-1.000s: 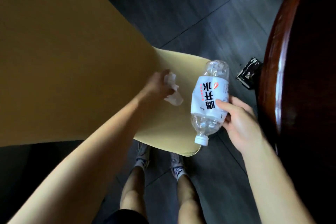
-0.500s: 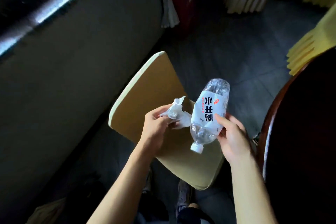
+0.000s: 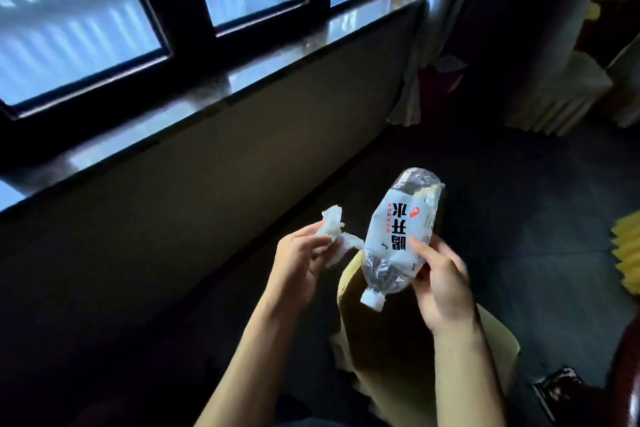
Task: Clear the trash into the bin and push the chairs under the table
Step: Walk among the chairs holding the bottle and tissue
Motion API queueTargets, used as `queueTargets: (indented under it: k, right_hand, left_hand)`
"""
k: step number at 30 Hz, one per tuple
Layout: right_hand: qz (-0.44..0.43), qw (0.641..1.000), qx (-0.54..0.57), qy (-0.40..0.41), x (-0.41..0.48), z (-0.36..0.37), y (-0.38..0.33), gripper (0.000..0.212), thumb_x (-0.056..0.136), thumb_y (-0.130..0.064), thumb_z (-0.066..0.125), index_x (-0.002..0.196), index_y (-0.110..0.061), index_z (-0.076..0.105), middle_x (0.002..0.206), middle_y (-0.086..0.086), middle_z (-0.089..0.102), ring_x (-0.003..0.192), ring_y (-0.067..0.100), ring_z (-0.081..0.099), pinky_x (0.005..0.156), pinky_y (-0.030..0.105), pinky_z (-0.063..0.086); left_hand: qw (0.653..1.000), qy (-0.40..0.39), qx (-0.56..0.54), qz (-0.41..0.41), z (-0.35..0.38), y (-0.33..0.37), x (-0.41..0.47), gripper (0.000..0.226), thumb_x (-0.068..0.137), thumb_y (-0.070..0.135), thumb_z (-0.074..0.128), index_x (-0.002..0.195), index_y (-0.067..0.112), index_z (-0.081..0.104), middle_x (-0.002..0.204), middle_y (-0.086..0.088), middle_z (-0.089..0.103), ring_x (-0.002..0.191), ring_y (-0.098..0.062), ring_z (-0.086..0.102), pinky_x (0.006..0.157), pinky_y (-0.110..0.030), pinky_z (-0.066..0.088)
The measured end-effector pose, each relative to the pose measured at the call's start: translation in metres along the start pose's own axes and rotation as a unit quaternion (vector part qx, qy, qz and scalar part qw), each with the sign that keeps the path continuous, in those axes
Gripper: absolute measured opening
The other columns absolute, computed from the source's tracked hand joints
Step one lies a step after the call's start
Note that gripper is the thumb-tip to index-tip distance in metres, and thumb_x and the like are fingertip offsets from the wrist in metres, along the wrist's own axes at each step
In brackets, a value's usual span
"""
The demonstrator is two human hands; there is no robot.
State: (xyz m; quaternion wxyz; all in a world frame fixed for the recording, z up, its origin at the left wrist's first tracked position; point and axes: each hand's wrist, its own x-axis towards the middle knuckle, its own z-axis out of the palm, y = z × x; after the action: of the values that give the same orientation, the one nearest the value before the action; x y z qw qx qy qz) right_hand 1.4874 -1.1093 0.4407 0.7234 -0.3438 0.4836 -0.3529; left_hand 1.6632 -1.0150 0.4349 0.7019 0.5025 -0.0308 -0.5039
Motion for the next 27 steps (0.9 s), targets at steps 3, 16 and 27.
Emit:
queueTargets:
  k: [3,16,27]
  right_hand:
    - [0.003,1.000,0.010,0.001,0.010,0.066,0.015,0.032,0.095,-0.009,0.063,0.126,-0.013,0.070,0.115,0.010,0.078,0.107,0.029,0.074,0.086,0.042,0.058]
    - [0.001,1.000,-0.003,0.025,0.051,0.233,0.037,0.030,0.095,-0.009,0.064,0.125,-0.011,0.071,0.118,0.012,0.077,0.110,0.030,0.073,0.085,0.041,0.057]
    - [-0.014,0.999,0.010,0.047,0.179,0.283,0.002,0.027,0.096,-0.007,0.062,0.121,-0.011,0.071,0.112,0.009,0.079,0.103,0.026,0.076,0.083,0.040,0.058]
  left_hand:
    - [0.999,-0.012,-0.043,0.003,-0.045,0.044,0.024,0.018,0.092,0.010,0.066,0.100,-0.001,0.079,0.104,-0.018,0.077,0.095,-0.022,0.075,0.077,-0.027,0.059]
    - [0.996,-0.051,0.068,0.019,-0.149,0.172,0.111,0.049,0.074,0.011,0.077,0.122,0.008,0.071,0.113,-0.017,0.076,0.107,-0.033,0.072,0.088,-0.037,0.053]
    - [0.996,-0.075,0.045,0.002,-0.106,0.217,0.253,0.038,0.084,-0.002,0.073,0.120,0.008,0.070,0.114,-0.017,0.075,0.103,-0.030,0.073,0.081,-0.034,0.060]
